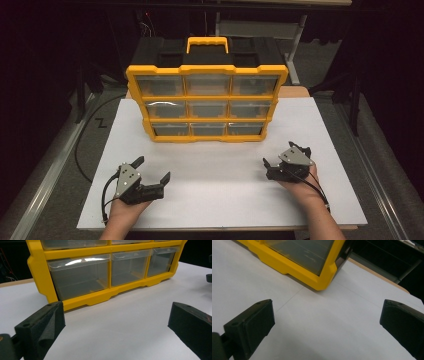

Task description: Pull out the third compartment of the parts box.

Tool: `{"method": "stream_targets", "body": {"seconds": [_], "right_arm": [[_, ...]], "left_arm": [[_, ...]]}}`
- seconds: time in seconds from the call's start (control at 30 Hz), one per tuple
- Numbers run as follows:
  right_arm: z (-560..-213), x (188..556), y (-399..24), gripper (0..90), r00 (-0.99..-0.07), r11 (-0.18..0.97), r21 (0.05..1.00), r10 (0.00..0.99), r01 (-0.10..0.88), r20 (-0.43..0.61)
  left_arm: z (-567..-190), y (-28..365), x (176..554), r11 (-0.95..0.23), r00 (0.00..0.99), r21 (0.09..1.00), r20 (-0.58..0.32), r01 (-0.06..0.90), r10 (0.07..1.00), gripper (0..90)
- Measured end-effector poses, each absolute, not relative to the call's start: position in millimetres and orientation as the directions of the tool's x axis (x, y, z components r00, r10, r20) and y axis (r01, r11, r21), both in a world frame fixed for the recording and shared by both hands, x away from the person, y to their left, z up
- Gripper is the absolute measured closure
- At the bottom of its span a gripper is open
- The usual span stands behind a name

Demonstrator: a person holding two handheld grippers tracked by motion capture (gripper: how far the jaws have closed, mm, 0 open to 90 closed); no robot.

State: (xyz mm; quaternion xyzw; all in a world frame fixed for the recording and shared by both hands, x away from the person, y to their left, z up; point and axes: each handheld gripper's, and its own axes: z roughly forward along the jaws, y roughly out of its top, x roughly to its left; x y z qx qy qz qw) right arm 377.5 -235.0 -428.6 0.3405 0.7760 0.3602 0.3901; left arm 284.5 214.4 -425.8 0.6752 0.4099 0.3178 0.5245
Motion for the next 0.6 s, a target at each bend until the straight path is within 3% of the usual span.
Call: {"method": "stream_targets", "body": {"seconds": [0.6], "right_arm": [[-434.9,364.6,-207.6,1.1,-0.532,0.731,0.671,0.621,0.126,-0.576]], "left_arm": [[-425.6,214.1,284.0,-0.115,0.467,0.97,0.002,0.213,0.884,1.8]]}}
